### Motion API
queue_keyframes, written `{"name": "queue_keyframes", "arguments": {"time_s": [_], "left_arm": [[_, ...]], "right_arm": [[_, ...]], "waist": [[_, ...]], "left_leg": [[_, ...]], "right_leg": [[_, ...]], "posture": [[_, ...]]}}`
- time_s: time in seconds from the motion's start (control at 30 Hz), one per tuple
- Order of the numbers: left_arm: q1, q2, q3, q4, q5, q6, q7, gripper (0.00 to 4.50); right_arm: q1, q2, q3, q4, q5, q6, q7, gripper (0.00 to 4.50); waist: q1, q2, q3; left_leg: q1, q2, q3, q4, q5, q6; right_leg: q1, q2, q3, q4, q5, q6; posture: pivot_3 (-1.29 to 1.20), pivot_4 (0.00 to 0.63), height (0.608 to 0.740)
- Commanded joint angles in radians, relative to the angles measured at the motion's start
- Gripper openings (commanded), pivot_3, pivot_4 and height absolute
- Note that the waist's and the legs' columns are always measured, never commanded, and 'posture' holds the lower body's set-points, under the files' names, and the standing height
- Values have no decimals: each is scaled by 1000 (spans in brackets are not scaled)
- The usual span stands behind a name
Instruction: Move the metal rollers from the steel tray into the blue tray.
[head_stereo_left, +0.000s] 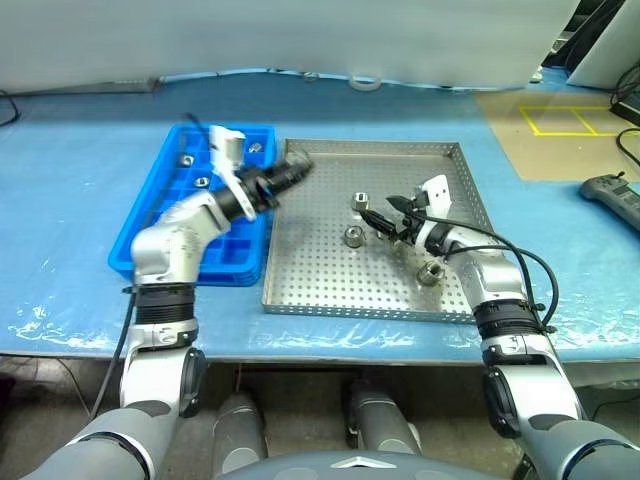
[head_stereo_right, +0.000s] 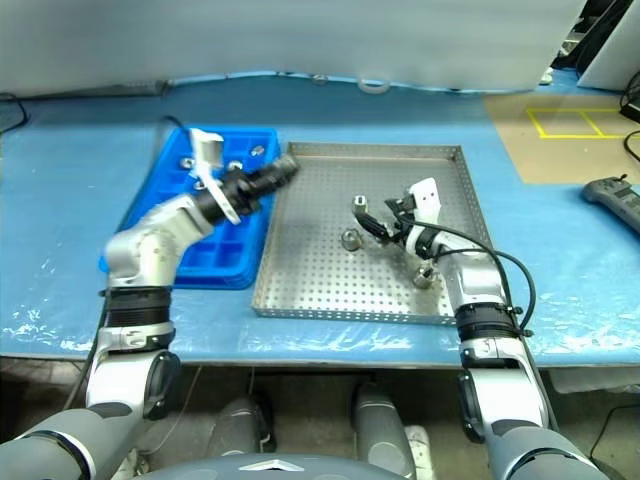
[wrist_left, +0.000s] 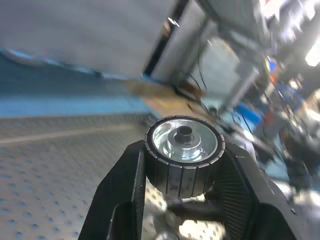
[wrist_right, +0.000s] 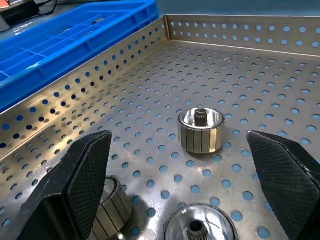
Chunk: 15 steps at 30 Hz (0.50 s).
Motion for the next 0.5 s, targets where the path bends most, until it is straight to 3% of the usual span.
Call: {"name": "queue_keyframes", "arguments": {"time_s": [0.03,0.2,0.5], "left_arm": [[33,16,81,-86,35,-86,190,1671],[47,91,132,52,220,-263,456,1671],[-29,185,57,363,347,-351,568,1671]], "right_arm": [[-88,16,9,94,-18,-72,32,4500],[-181,62,26,223,-45,-140,69,4500],[-173,74,19,251,-61,-178,69,4500]], "waist": [[4,0,0],[19,0,0],[73,-1,1]], "left_leg": [[0,0,0,0,0,0],[-5,1,-3,0,2,3],[-8,1,-3,2,1,5]], "right_leg": [[0,0,0,0,0,0],[-2,0,-4,-1,0,0],[-2,-1,-5,-2,0,0]], "posture": [[-258,150,740],[-217,150,740],[-245,150,740]]}}
